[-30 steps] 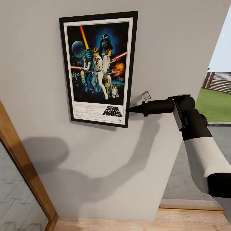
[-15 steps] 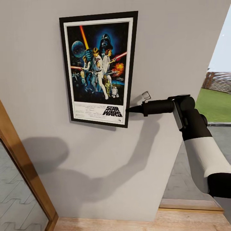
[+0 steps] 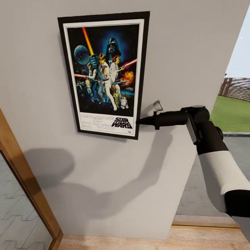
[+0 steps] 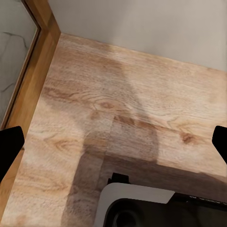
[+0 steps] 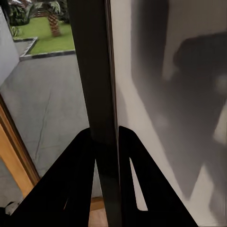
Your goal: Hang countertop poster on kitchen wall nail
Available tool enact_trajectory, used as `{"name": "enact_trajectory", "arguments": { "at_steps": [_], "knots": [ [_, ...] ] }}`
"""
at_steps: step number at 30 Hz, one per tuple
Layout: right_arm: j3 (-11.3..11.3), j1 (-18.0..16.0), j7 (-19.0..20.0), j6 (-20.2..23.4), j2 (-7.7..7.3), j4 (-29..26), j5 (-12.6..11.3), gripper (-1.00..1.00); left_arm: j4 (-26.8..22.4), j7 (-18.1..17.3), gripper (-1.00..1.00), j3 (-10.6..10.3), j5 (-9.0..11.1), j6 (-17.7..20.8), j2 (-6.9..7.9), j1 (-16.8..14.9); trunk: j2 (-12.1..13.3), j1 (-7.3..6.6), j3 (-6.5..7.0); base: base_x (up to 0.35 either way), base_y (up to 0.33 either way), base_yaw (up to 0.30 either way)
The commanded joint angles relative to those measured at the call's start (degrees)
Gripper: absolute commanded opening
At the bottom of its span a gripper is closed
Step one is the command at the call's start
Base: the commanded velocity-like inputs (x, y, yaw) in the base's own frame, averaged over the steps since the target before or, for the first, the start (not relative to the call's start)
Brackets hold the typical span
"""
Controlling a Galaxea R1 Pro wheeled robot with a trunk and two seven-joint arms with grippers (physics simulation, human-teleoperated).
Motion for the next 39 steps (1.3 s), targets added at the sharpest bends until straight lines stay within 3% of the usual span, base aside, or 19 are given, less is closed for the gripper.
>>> {"name": "enact_trajectory", "arguments": {
  "at_steps": [1,39],
  "knots": [
    [0.07,0.52,0.33,-0.48,-0.04,-0.01,-0.07,-1.0,-0.06,-0.51,1.0,0.33,0.02,-0.03,-0.04,-0.01,-0.12,0.04,-0.12,0.0,0.0,0.0],
    [0.07,2.1,0.28,-1.18,-0.04,0.07,-0.01,-1.0,-0.06,-0.51,1.0,0.33,0.02,-0.02,-0.04,-0.01,-0.12,0.04,-0.12,0.0,0.0,0.0]
  ]
}}
